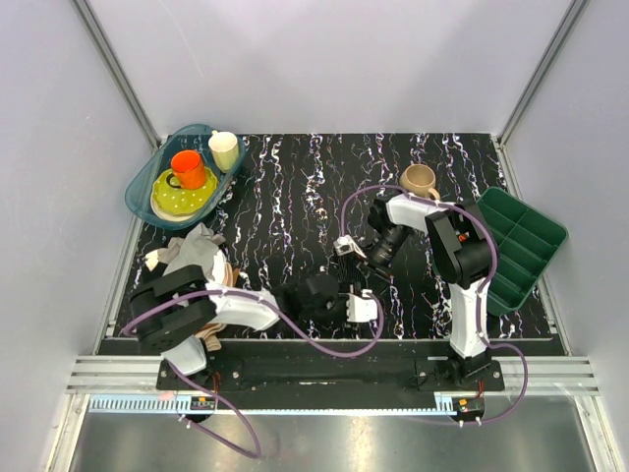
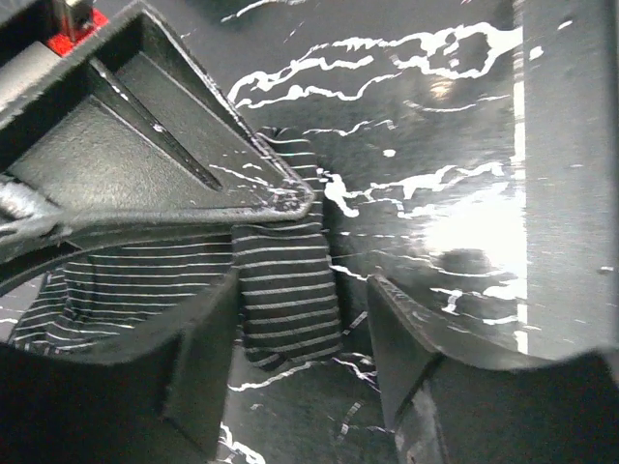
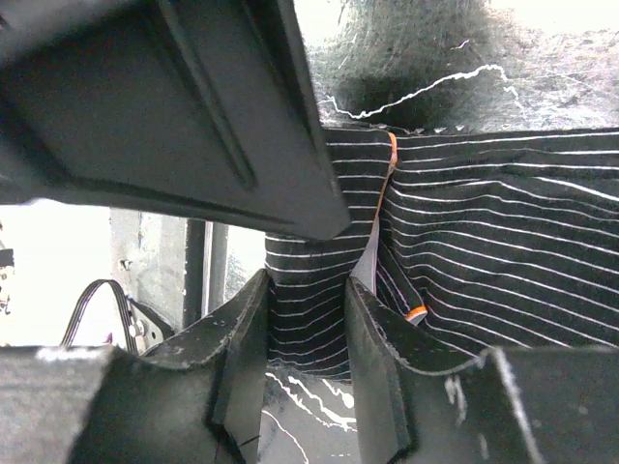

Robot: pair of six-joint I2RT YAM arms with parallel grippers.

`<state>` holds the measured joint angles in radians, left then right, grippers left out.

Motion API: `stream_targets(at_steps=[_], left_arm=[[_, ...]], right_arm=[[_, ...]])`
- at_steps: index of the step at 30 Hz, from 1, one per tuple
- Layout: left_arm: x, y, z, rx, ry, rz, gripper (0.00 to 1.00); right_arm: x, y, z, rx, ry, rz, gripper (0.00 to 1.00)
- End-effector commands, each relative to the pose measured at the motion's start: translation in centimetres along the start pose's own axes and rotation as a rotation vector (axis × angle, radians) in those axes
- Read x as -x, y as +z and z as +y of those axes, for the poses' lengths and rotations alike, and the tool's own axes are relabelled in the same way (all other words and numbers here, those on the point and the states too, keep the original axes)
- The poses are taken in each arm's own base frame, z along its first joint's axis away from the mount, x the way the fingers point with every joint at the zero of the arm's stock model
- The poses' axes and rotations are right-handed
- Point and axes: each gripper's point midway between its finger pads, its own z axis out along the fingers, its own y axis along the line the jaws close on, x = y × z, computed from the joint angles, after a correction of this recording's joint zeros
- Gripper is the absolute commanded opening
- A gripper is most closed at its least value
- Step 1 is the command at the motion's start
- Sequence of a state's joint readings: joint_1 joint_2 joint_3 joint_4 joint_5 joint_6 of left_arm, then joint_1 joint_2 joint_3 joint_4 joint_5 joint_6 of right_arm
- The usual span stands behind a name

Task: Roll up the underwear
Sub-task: Roll the underwear to the center of the board.

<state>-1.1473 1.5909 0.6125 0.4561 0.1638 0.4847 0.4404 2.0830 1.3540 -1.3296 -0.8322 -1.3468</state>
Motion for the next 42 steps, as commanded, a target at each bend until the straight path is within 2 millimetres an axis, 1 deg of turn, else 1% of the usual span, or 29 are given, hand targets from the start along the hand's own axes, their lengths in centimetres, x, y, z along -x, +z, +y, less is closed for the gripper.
stream_targets(at_steps=[1,2,3,4,8,10,11,12,14,15,16,17,18,19,20,21,22,23,24,25,26,27,28,29,30,31,34,35,42], left_arm=[[-0.7,1.3,3.0,0.114,0.071,0.105,0.51],[-1.3,1.7,2.9,0.107,0.066,0.127,0.42],[-1.2,1.9,2.9,0.101,0.056,0.135,0.27],[-1.6,1.9,3.2,0.119,0.049,0.155,0.21],[-3.3,2.4,2.0,0.037,-0.009,0.242,0.01],[-3.6,2.4,1.5,-0.033,-0.096,0.265,0.0],[-3.6,2.3,1.1,-0.067,-0.118,0.258,0.0],[-3.5,2.2,0.5,-0.108,-0.137,0.247,0.0],[-3.2,1.8,1.1,-0.136,-0.19,0.223,0.0],[-2.1,1.7,1.1,-0.188,-0.26,0.203,0.0],[-2.1,1.5,2.5,-0.183,-0.315,0.187,0.0],[-1.9,1.6,2.9,-0.21,-0.38,0.189,0.0],[-1.7,1.2,2.2,-0.283,-0.446,0.18,0.0],[-3.0,1.1,3.1,-0.29,-0.519,0.195,0.0],[-2.4,1.3,3.8,-0.308,-0.581,0.177,0.0],[-2.3,0.9,3.1,-0.38,-0.653,0.175,0.0],[-3.7,1.1,3.6,-0.391,-0.73,0.2,0.0],[-3.3,1.4,4.5,-0.399,-0.778,0.193,0.0],[-3.3,1.2,3.9,-0.459,-0.843,0.207,0.0],[-4.9,1.6,3.9,-0.47,-0.914,0.245,0.0],[-5.3,1.6,3.8,-0.487,-0.979,0.267,0.0],[-4.7,1.7,4.2,-0.525,-1.022,0.262,0.0],[-6.1,2.0,4.0,-0.534,-1.078,0.29,0.0],[-6.3,2.2,4.2,-0.531,-1.14,0.303,0.0],[-6.2,2.3,4.5,-0.549,-1.164,0.302,0.0],[-7.1,2.6,4.4,-0.55,-1.186,0.316,0.0],[-7.9,3.1,4.4,-0.545,-1.263,0.374,0.0],[-7.9,3.1,4.3,-0.547,-1.281,0.387,0.01],[-8.1,3.6,4.7,-0.536,-1.318,0.417,0.02]], right_arm=[[0.2,-0.5,1.1,0.038,0.014,-0.027,0.41],[0.3,-0.6,1.1,0.033,0.009,-0.029,0.42],[0.2,-0.5,1.1,0.033,0.01,-0.037,0.43],[0.2,-0.5,1.2,0.031,0.009,-0.041,0.43],[1.2,-1.8,1.3,-0.014,-0.001,-0.104,0.5],[1.5,-3.6,0.1,-0.099,0.003,-0.158,0.57],[2.0,-5.0,0.0,-0.158,0.007,-0.187,0.6],[1.7,-6.9,-1.4,-0.245,0.001,-0.239,0.63],[2.1,-10.0,-1.6,-0.369,-0.013,-0.301,0.7],[2.0,-11.3,-2.3,-0.435,-0.036,-0.32,0.71],[1.4,-13.0,-2.7,-0.499,-0.021,-0.35,0.72],[1.6,-14.5,-2.1,-0.56,-0.049,-0.367,0.72],[1.3,-15.0,-2.2,-0.603,-0.067,-0.368,0.72],[0.9,-15.9,-2.1,-0.644,-0.073,-0.38,0.72],[1.4,-16.8,-1.1,-0.695,-0.125,-0.383,0.72],[1.0,-16.3,-0.8,-0.704,-0.146,-0.37,0.72],[0.9,-16.0,-0.1,-0.71,-0.185,-0.365,0.72],[1.4,-16.3,0.9,-0.749,-0.304,-0.345,0.77],[0.9,-14.7,1.6,-0.725,-0.339,-0.351,0.82],[0.8,-14.1,2.1,-0.727,-0.394,-0.346,0.88],[1.2,-14.0,3.0,-0.762,-0.515,-0.323,0.99],[0.6,-12.5,3.1,-0.749,-0.547,-0.326,1.0],[0.5,-11.9,3.2,-0.758,-0.593,-0.309,1.0],[1.1,-11.2,3.7,-0.768,-0.665,-0.279,1.0],[0.4,-10.1,2.9,-0.781,-0.689,-0.233,1.0],[0.4,-9.5,2.6,-0.791,-0.712,-0.2,1.0],[0.6,-7.4,1.2,-0.822,-0.791,-0.08,1.0],[1.1,-7.7,0.4,-0.866,-0.817,-0.048,1.0],[3.2,-6.2,-1.8,-0.894,-0.913,0.023,1.0]])
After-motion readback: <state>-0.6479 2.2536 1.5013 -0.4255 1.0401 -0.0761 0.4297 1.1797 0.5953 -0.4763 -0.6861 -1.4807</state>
